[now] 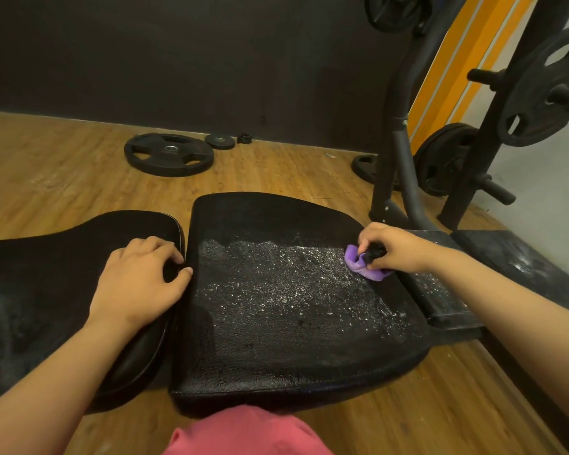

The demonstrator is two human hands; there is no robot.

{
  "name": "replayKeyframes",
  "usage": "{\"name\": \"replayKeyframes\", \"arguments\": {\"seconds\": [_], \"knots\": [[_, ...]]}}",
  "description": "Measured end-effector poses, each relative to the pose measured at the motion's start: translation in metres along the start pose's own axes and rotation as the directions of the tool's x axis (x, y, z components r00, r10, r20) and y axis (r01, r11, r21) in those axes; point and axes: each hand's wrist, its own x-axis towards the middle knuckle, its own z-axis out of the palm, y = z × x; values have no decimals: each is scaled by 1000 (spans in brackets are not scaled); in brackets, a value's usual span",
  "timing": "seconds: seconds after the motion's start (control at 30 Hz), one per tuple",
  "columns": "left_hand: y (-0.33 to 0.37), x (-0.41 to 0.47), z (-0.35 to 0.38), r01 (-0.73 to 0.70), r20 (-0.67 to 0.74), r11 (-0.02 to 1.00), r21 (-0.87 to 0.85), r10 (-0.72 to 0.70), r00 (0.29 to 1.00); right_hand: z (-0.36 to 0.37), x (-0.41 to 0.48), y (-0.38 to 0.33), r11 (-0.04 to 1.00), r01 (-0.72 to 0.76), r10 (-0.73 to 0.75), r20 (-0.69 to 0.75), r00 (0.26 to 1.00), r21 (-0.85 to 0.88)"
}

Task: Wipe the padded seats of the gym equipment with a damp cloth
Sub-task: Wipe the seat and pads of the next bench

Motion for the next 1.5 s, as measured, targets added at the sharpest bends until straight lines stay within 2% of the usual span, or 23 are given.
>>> {"name": "replayKeyframes", "arguments": {"seconds": [0.1, 0.2, 0.27, 0.37, 0.43, 0.5, 0.57, 0.67, 0.77, 0.83, 0.93, 1.03, 1.13, 1.2, 1.27, 1.33, 1.5], "knots": [[0, 0, 0, 1, 5, 1000, 0, -1, 1000, -6, 12, -10, 1000, -1, 0, 168, 986, 7], [1, 1, -2, 3, 10, 1000, -12, -3, 1000, -11, 18, -14, 999, -12, 19, 221, 975, -33], [1, 1, -2, -1, 11, 1000, -14, 1, 1000, -11, 16, -12, 997, 4, 11, 182, 983, -83], [0, 1, -2, -2, 20, 1000, -8, 2, 1000, -4, 5, -3, 999, -38, 36, 81, 996, 15], [0, 0, -2, 2, 28, 1000, -6, -2, 1000, -2, -3, 5, 993, -108, 108, -13, 994, 57], [1, 0, -1, 4, 19, 1000, -4, -4, 1000, -5, -9, 14, 984, -180, 180, -88, 980, 0], [1, 1, -1, 4, 19, 1000, 3, -4, 1000, -10, -13, 24, 972, -229, 222, -139, 965, -42], [0, 2, -2, 11, 19, 1000, 3, -11, 1000, -7, -8, 27, 959, -284, 280, -181, 943, 6], [1, 1, -3, 8, 12, 1000, -5, -8, 1000, 11, 5, 9, 964, -261, 265, -207, 942, 45], [2, 0, -4, 8, 17, 1000, -7, -8, 1000, 18, 9, -8, 982, -186, 189, -225, 956, 36], [2, 0, -5, 10, 23, 1000, -13, -9, 1000, 22, -5, -26, 998, -69, 67, -156, 985, -11], [2, -1, -5, 2, 25, 1000, -11, -1, 1000, 20, -26, -21, 1000, -24, 24, -67, 997, 5], [2, -1, -3, 3, 19, 1000, -15, -2, 1000, 15, -22, 5, 986, -156, 145, -143, 979, -66], [1, -1, -3, 5, 17, 1000, -17, -4, 1000, 14, -10, 19, 942, -327, 303, -234, 924, -75], [2, 0, -3, 8, 12, 1000, -23, -8, 1000, 17, 3, 17, 910, -413, 387, -286, 876, -31], [2, 0, -4, 2, 9, 1000, -20, -2, 1000, 23, 15, -1, 928, -372, 361, -324, 874, 30], [3, -1, -5, 2, 16, 1000, -27, -2, 1000, 42, 12, -49, 988, -119, 146, -349, 926, 98]]}}
